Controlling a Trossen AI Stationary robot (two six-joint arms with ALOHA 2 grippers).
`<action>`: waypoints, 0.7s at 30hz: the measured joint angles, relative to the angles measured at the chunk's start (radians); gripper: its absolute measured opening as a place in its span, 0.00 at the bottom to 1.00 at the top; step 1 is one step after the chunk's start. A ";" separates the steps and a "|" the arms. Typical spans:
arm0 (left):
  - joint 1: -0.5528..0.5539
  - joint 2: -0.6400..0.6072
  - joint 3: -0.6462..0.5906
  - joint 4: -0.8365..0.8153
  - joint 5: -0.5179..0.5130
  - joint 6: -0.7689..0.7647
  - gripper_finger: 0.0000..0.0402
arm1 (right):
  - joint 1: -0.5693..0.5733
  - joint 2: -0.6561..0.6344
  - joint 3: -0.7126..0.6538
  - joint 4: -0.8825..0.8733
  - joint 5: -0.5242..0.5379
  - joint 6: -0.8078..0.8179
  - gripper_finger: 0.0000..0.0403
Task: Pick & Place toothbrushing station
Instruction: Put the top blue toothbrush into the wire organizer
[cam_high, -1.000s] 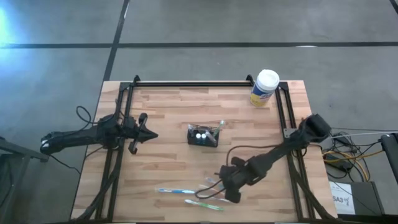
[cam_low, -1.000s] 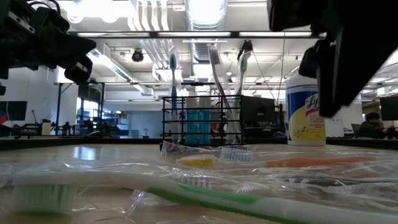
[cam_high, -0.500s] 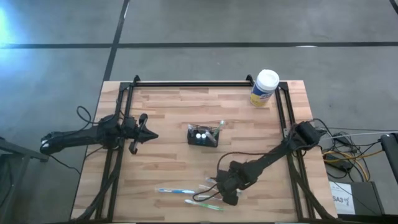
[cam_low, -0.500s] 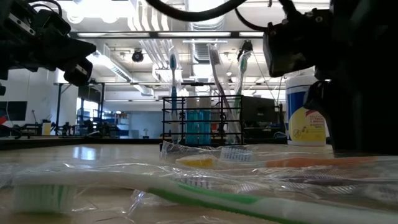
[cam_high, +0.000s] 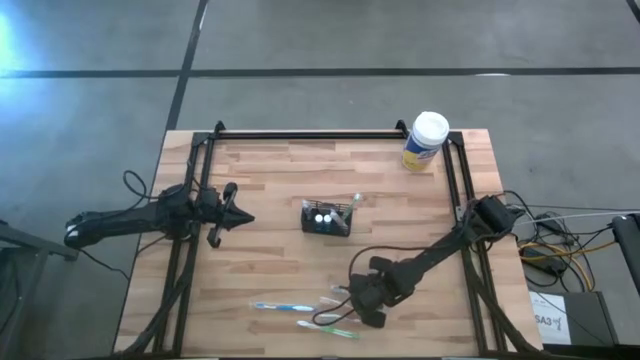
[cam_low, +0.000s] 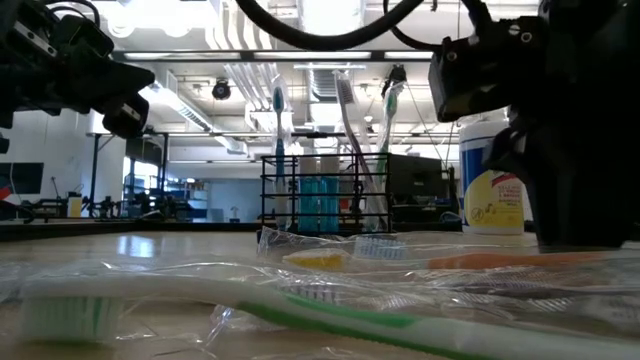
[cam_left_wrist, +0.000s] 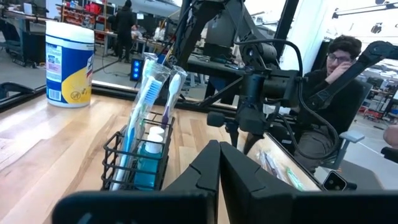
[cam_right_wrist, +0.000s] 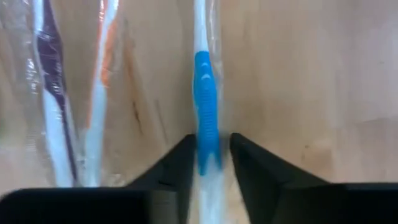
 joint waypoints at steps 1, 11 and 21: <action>0.000 0.000 0.000 0.000 0.000 0.000 0.03 | -0.002 -0.005 -0.003 -0.002 0.006 -0.008 0.16; 0.000 0.000 0.000 -0.001 0.000 -0.003 0.03 | -0.009 -0.140 -0.034 -0.023 0.278 -0.069 0.06; -0.011 0.008 -0.001 0.068 0.001 0.000 0.02 | -0.026 -0.395 -0.202 0.556 0.398 -0.427 0.05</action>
